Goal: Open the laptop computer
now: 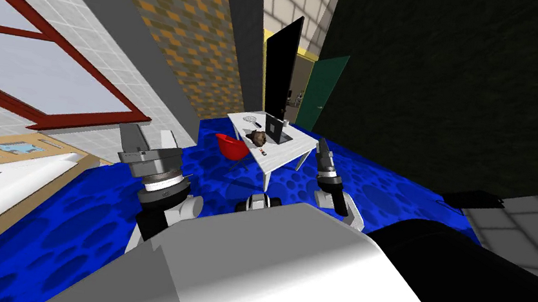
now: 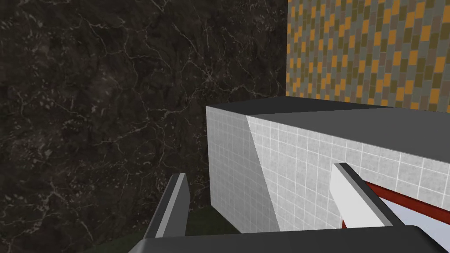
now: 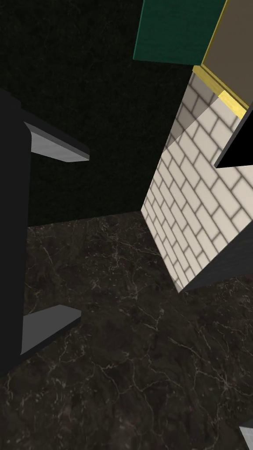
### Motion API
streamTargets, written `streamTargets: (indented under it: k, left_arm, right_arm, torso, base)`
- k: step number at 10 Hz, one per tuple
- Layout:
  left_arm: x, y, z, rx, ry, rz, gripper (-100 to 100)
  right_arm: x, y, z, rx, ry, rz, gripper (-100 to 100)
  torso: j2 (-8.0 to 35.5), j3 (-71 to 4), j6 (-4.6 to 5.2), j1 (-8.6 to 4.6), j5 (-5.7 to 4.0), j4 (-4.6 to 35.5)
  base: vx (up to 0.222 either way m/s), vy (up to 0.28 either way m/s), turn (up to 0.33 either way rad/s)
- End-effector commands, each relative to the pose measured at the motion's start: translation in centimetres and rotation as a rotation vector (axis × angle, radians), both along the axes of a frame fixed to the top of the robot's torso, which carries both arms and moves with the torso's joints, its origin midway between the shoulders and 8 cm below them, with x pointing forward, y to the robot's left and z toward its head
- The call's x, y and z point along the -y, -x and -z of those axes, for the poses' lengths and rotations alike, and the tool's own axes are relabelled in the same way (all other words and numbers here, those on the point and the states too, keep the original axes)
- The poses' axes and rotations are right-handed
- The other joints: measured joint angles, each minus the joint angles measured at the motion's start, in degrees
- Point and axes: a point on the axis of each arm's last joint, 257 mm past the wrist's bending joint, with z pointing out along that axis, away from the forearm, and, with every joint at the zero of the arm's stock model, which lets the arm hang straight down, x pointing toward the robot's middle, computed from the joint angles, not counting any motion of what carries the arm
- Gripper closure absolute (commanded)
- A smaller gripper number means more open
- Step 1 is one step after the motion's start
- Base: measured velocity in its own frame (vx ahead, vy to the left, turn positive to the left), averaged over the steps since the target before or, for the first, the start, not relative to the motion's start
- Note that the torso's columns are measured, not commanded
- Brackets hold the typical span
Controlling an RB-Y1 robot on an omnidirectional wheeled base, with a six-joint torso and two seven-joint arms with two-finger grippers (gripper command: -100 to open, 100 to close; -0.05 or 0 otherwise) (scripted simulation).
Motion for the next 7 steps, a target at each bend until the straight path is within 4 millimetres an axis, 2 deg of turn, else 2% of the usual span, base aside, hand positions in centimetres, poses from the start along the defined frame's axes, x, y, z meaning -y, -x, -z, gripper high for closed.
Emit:
streamTargets:
  k: [1, 2, 3, 5, 6, 7]
  left_arm:
    - [0.0, 0.0, 0.0, 0.000, 0.000, 0.000, 0]
    - [0.0, 0.0, 0.0, 0.000, 0.000, 0.000, 0]
    - [0.0, 0.0, 0.0, 0.000, 0.000, 0.000, 0]
    - [0.0, 0.0, 0.0, 0.000, 0.000, 0.000, 0]
    - [0.0, 0.0, 0.0, 0.000, 0.000, 0.000, 0]
    - [0.0, 0.0, 0.0, 0.000, 0.000, 0.000, 0]
  right_arm:
    - [1.7, 0.0, 0.8, -0.032, 0.105, 0.080, -100]
    - [2.9, 0.0, 1.3, -0.053, 0.162, 0.126, -100]
    - [2.9, 0.0, 1.3, -0.052, 0.169, 0.130, -100]
    - [5.7, 0.2, 2.3, -0.098, 0.292, 0.231, -100]
    - [5.7, 0.2, 2.3, -0.098, 0.302, 0.238, -100]
    - [7.3, 0.4, 2.8, -0.123, 0.371, 0.294, -100]
  torso:
    - [-0.11, -0.07, 0.05, 0.02, 0.01, -0.03]
    - [-0.13, -0.09, 0.00, 0.02, 0.01, -0.04]
    - [-0.05, -0.04, -0.01, -0.01, 0.00, -0.02]
    - [0.00, -0.01, 0.00, 0.01, 0.00, 0.00]
    - [0.03, 0.02, -0.01, -0.03, -0.01, 0.01]
    - [-0.02, -0.01, 0.07, -0.04, -0.01, -0.01]
  base:
    - [-0.042, -0.039, 0.292]
    - [-0.059, -0.044, 0.448]
    - [-0.050, -0.037, 0.187]
    - [-0.058, -0.031, 0.375]
    - [-0.047, -0.039, 0.193]
    - [-0.047, -0.030, 0.337]
